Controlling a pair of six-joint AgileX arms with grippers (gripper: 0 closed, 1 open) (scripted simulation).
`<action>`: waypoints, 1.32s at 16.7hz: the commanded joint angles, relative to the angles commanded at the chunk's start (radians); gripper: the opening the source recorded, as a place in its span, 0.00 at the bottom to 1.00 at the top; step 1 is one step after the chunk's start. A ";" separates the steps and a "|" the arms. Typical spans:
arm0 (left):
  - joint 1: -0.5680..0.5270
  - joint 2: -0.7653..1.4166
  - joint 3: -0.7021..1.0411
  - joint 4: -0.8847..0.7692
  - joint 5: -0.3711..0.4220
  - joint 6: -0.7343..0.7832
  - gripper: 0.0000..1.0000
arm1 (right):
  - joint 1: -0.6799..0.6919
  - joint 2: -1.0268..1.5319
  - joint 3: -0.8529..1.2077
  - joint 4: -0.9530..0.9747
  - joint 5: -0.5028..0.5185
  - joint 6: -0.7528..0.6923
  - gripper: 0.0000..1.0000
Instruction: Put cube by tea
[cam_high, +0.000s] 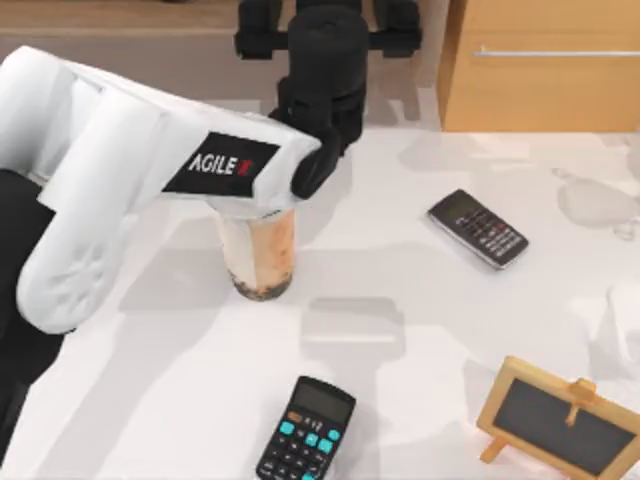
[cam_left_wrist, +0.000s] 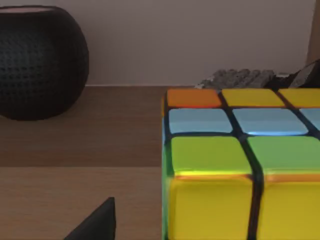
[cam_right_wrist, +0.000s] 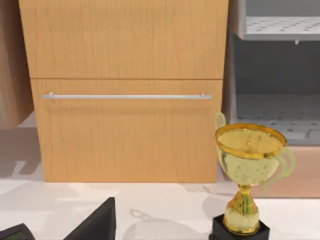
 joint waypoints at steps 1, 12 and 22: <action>0.000 0.000 0.000 0.000 0.000 0.000 0.92 | 0.000 0.000 0.000 0.000 0.000 0.000 1.00; 0.000 0.000 0.000 0.000 0.000 0.000 0.10 | 0.000 0.000 0.000 0.000 0.000 0.000 1.00; -0.004 -0.001 0.000 0.000 0.000 0.002 0.00 | 0.000 0.000 0.000 0.000 0.000 0.000 1.00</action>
